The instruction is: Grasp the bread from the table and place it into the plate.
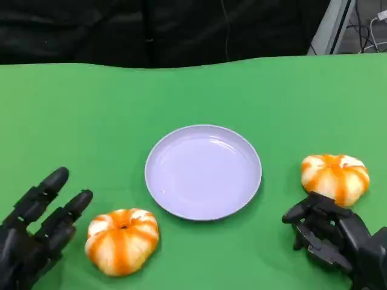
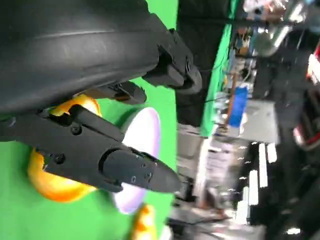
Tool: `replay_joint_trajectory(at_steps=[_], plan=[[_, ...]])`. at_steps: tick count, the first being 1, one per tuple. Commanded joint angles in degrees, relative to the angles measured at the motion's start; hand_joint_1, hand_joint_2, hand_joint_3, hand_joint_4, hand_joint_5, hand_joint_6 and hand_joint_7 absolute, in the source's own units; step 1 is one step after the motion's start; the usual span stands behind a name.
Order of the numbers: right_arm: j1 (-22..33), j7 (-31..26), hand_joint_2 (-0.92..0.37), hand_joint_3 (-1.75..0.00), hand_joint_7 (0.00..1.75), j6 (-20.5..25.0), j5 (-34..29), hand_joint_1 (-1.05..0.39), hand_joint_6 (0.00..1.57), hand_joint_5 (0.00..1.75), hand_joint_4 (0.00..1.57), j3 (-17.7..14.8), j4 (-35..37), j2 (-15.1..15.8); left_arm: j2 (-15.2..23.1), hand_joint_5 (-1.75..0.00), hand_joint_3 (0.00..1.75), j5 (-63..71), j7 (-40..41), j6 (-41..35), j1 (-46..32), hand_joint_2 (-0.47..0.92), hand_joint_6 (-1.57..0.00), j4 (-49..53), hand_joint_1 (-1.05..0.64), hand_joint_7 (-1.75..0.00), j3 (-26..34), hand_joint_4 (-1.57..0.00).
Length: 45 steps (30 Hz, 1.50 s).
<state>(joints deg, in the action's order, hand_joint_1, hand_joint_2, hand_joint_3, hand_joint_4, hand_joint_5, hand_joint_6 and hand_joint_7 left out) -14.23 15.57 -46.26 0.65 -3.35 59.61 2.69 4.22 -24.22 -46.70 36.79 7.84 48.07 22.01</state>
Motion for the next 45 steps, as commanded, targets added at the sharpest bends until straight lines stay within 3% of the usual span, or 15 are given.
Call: replay_joint_trajectory(at_steps=[1, 11, 21, 29, 36, 43, 45], plan=[[0.17, -0.67, -0.92, -0.48, 1.22, -0.12, -0.41, -0.24, 0.67, 1.75, 0.59, -0.03, 0.08, 1.09, 2.60, -0.01, 0.07, 11.29, 9.13, 9.74, -1.37, 0.92, -0.29, 0.22, -0.92, -0.01, -3.48, -0.39], [0.22, -0.58, -0.92, -0.49, 1.22, 0.14, -0.20, -0.25, 0.67, 1.75, 0.59, -0.22, -0.01, 0.81, 6.72, -0.01, 0.01, 34.65, 31.88, 17.41, -5.52, 0.92, -0.37, -6.24, -1.02, -0.01, -10.98, -0.43], [0.25, -0.94, -0.92, -0.49, 1.22, -0.14, -0.36, -0.25, 0.67, 1.75, 0.60, -0.18, -0.07, 0.91, 10.44, 0.00, 0.21, 53.79, 47.58, 6.67, -9.10, 0.92, -0.40, -17.30, -1.05, 0.00, -19.49, -0.39], [0.51, -0.80, -0.92, -0.49, 1.22, -0.38, -0.27, -0.25, 0.67, 1.75, 0.60, -0.22, -0.34, 1.01, 12.38, 0.00, 0.26, 57.44, 47.09, -4.68, -9.74, 0.92, -0.40, -26.16, -1.05, 0.00, -25.81, -0.37], [0.75, -1.22, -0.92, -0.49, 1.22, -0.35, -0.57, -0.24, 0.67, 1.75, 0.61, -0.10, -0.77, 1.04, 15.39, 0.00, 0.34, 60.51, 39.40, -17.80, -8.05, 0.92, -0.39, -31.40, -1.05, 0.00, -32.11, -0.35], [0.74, -1.06, -0.92, -0.49, 1.21, -0.23, -0.38, -0.25, 0.67, 1.75, 0.61, -0.20, -0.79, 0.95, 16.64, 0.00, 0.35, 59.59, 39.23, -21.58, -7.90, 0.92, -0.39, -32.72, -1.05, -0.01, -34.75, -0.36], [0.70, -0.81, -0.92, -0.49, 1.21, -0.08, -0.07, -0.25, 0.68, 1.75, 0.61, -0.32, -0.79, 0.83, 16.72, -0.02, 0.32, 59.76, 39.29, -22.60, -7.76, 0.92, -0.43, -32.54, -0.98, -0.02, -35.46, -0.41]])
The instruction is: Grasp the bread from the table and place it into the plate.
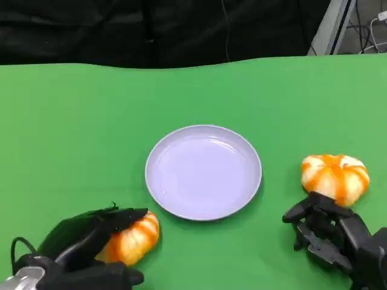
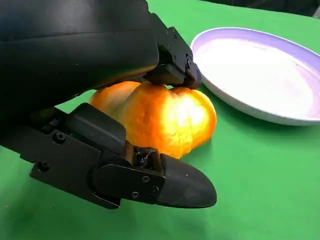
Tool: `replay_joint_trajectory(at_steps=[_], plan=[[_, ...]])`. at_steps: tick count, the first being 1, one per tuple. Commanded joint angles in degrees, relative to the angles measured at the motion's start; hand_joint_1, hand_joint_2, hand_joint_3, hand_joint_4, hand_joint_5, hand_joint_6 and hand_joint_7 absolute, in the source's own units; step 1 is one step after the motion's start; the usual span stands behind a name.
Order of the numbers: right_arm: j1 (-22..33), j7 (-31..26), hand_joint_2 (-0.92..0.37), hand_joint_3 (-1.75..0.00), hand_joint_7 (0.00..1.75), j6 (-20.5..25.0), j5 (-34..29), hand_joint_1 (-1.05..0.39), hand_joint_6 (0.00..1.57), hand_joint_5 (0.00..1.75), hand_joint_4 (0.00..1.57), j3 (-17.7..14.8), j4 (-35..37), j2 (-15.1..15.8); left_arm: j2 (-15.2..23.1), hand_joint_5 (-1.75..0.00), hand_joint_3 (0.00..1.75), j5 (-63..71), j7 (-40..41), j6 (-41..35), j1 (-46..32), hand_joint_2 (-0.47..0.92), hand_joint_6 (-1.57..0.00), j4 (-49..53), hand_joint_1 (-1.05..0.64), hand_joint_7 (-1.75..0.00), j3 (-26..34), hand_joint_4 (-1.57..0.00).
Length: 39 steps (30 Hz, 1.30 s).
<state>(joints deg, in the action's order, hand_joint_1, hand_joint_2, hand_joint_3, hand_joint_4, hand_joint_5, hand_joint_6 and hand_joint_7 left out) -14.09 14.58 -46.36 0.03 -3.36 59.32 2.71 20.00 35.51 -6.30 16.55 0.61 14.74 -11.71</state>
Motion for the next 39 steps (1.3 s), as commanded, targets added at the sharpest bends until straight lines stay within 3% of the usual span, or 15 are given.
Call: replay_joint_trajectory(at_steps=[1, 4, 7, 9, 12, 31, 35, 37, 39], plan=[[0.59, 0.19, -0.92, -0.49, 1.21, 0.07, 0.55, -0.25, 0.68, 1.75, 0.61, -0.30, -0.61, 0.80, 1.03, -0.03, 0.32, 0.14, -1.24, -3.00, -0.50, 0.92, -0.44, 0.55, -0.97, -0.02, -2.07, -0.42], [0.69, 0.19, -0.92, -0.49, 1.22, 0.42, 0.52, -0.25, 0.68, 1.75, 0.61, -0.26, -0.93, 0.83, 1.45, -0.03, 0.25, -0.13, -1.75, -4.28, -0.62, 0.92, -0.46, -0.59, -0.79, -0.02, -2.78, -0.47], [0.74, 0.24, -0.92, -0.49, 1.22, 0.55, 0.54, -0.25, 0.67, 1.75, 0.60, -0.28, -1.04, 0.82, 1.79, -0.03, 0.24, -0.49, -1.63, -4.84, -0.64, 0.92, -0.47, -0.97, -0.75, -0.02, -3.28, -0.48], [0.66, 0.19, -0.92, -0.49, 1.22, 0.26, 0.44, -0.25, 0.67, 1.75, 0.60, -0.27, -0.86, 0.89, 2.46, -0.02, 0.16, -1.14, -1.76, -3.72, -0.59, 0.91, -0.48, -0.69, -0.48, -0.01, -3.49, -0.49], [0.63, 0.04, -0.92, -0.49, 1.22, 0.23, 0.32, -0.25, 0.67, 1.75, 0.60, -0.25, -0.85, 0.92, 3.39, -0.01, 0.09, -1.83, -2.16, -3.36, -0.68, 0.92, -0.48, -0.92, -0.23, 0.00, -3.95, -0.50], [0.76, -0.07, -0.92, -0.49, 1.21, 0.01, 0.21, -0.25, 0.67, 1.75, 0.61, -0.19, -0.87, 0.91, 4.77, -0.02, 0.18, -3.13, -1.12, -2.45, -0.92, 0.92, -0.55, -0.70, -0.07, -0.02, -5.05, -0.56], [0.84, -0.14, -0.92, -0.49, 1.21, 0.12, 0.20, -0.25, 0.68, 1.75, 0.61, -0.18, -1.07, 0.88, 3.04, -0.07, 0.28, -3.74, 1.61, -3.32, -1.28, 0.92, -0.73, -0.06, 0.00, -0.05, -4.28, -0.78], [0.87, -0.02, -0.92, -0.49, 1.21, 0.07, 0.25, -0.25, 0.67, 1.75, 0.61, -0.18, -1.07, 0.88, 1.92, -0.08, 0.23, -3.12, 4.69, -3.93, -1.45, 0.92, -1.07, 0.35, 0.03, -0.07, -3.97, -1.17], [0.85, -0.01, -0.92, -0.49, 1.21, -0.13, 0.19, -0.26, 0.67, 1.75, 0.61, -0.16, -1.00, 0.92, 0.96, -0.08, 0.22, -2.69, 7.97, -3.66, -1.47, 0.92, -1.21, 1.33, 0.02, -0.08, -3.81, -1.32]])
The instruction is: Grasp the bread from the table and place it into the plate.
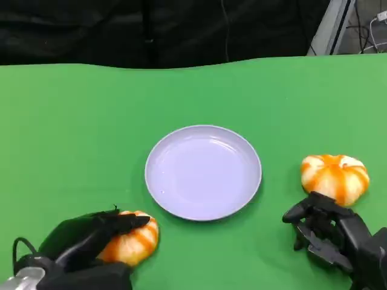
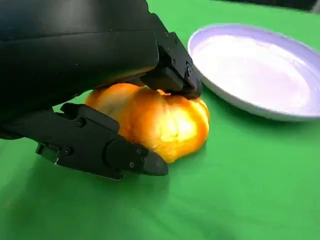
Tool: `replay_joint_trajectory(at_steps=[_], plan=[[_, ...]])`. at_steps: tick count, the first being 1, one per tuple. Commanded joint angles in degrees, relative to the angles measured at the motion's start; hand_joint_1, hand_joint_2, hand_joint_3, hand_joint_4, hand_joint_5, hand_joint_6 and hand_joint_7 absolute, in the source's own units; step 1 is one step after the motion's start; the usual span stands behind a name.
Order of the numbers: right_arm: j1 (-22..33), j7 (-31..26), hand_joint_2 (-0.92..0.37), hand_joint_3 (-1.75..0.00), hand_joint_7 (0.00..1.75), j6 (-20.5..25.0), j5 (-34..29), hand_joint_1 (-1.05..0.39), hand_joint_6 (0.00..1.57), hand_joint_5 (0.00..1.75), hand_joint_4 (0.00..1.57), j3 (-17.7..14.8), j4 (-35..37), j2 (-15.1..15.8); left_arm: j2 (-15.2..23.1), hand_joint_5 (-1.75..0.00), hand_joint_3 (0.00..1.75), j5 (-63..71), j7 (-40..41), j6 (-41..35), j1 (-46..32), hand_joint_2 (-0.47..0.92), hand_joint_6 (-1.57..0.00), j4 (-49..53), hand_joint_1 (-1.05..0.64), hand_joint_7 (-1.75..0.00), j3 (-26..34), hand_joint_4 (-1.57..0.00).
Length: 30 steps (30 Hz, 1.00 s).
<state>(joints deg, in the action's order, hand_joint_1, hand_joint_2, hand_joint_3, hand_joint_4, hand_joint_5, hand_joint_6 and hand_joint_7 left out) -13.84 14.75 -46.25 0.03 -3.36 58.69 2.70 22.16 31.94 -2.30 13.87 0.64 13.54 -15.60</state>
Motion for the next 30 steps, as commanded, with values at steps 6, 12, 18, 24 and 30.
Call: replay_joint_trajectory(at_steps=[6, 12, 18, 24, 30], plan=[[0.84, -0.28, -0.92, -0.49, 1.20, -0.01, 0.22, -0.25, 0.68, 1.74, 0.60, -0.15, -0.90, 0.82, -3.67, -0.87, 0.28, 2.12, 15.19, 2.28, -0.75, 0.89, -1.48, 7.66, -0.06, -0.07, 0.35, -1.21], [0.89, -0.24, -0.92, -0.49, 1.20, 0.07, 0.29, -0.24, 0.68, 1.75, 0.61, -0.16, -0.98, 0.72, -5.00, -1.04, 0.85, 1.92, 22.71, 6.57, 0.49, 0.63, -1.18, 12.68, -0.15, -0.74, 0.55, -1.18], [0.63, -0.60, -0.92, -0.49, 1.20, -0.10, -0.01, -0.24, 0.68, 1.75, 0.61, -0.05, -0.63, 0.71, -4.96, -1.12, 1.00, 2.09, 26.47, 9.67, 1.00, 0.55, -1.10, 14.28, -0.17, -0.94, 0.66, -1.18], [0.33, -0.76, -0.92, -0.49, 1.20, 0.15, 0.03, -0.26, 0.69, 1.74, 0.61, -0.02, -0.29, 0.58, -4.46, -1.22, 1.03, 1.94, 26.53, 9.43, -0.32, 0.53, -1.04, 10.79, -0.16, -1.03, 1.34, -1.13], [0.51, -1.36, -0.92, -0.49, 1.21, 0.07, -0.42, -0.25, 0.68, 1.75, 0.60, 0.26, -0.50, 0.44, -3.89, -1.14, 1.04, 2.18, 26.46, 8.84, -2.90, 0.50, -1.07, 4.36, -0.12, -0.94, 3.07, -1.15]])
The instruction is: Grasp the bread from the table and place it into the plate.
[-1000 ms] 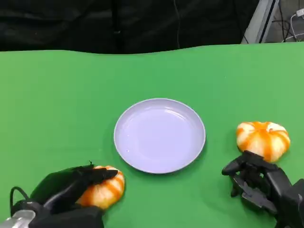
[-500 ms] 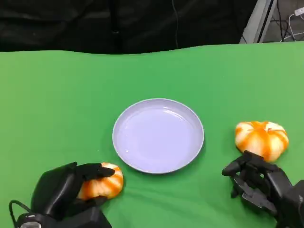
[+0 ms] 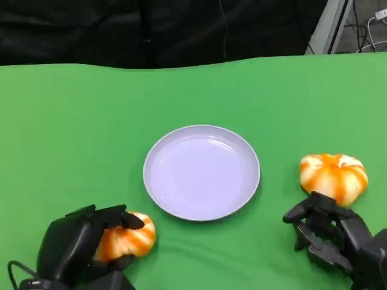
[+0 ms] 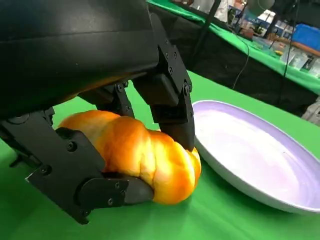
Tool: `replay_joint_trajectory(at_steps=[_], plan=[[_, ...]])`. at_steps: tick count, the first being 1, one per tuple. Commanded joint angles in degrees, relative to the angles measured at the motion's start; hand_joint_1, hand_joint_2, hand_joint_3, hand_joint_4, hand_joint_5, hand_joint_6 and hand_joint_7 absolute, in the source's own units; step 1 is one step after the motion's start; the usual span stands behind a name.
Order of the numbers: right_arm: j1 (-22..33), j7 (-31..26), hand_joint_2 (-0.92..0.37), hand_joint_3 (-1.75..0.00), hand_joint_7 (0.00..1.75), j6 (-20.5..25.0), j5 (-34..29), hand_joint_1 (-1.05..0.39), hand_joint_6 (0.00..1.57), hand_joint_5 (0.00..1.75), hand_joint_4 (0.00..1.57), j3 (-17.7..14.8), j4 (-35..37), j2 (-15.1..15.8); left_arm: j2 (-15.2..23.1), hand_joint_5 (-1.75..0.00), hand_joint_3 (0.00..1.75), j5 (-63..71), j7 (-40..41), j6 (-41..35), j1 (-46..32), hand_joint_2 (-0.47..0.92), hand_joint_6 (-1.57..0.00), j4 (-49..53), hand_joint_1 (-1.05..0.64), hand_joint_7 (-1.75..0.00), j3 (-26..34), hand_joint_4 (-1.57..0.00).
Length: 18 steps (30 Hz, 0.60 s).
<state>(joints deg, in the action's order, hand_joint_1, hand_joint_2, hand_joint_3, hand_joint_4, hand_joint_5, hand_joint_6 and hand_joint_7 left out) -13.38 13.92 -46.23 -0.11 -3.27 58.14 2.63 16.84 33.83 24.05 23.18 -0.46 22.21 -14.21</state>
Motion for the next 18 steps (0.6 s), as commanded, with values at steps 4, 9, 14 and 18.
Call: replay_joint_trajectory(at_steps=[4, 9, 14, 18], plan=[[0.04, -0.25, -0.92, -0.49, 1.21, 0.36, 0.14, -0.25, 0.68, 1.75, 0.60, 0.11, 0.00, 0.30, 1.60, -1.12, 1.08, 0.07, -0.25, -1.01, -3.66, 0.48, -1.09, -9.88, -0.09, -0.88, 3.54, -1.17], [-0.02, -0.17, -0.92, -0.49, 1.21, 0.46, 0.13, -0.25, 0.68, 1.75, 0.60, 0.19, 0.04, 0.34, 1.37, -1.05, 1.14, -0.89, -2.20, -1.95, -4.97, 0.45, -1.13, -16.10, -0.07, -0.82, 5.37, -1.21], [-0.27, -0.42, -0.92, -0.49, 1.22, 0.13, -0.11, -0.24, 0.68, 1.75, 0.61, 0.33, 0.52, 0.34, 1.45, -1.07, 1.21, -1.40, -3.98, -1.20, -5.59, 0.40, -1.15, -21.21, -0.02, -0.82, 6.83, -1.20], [-0.43, -0.27, -0.92, -0.49, 1.22, -0.16, 0.03, -0.24, 0.68, 1.75, 0.61, 0.34, 0.81, 0.21, 1.17, -1.10, 1.25, -1.08, -4.17, -0.16, -4.57, 0.39, -1.16, -21.98, -0.04, -0.83, 7.02, -1.19]])
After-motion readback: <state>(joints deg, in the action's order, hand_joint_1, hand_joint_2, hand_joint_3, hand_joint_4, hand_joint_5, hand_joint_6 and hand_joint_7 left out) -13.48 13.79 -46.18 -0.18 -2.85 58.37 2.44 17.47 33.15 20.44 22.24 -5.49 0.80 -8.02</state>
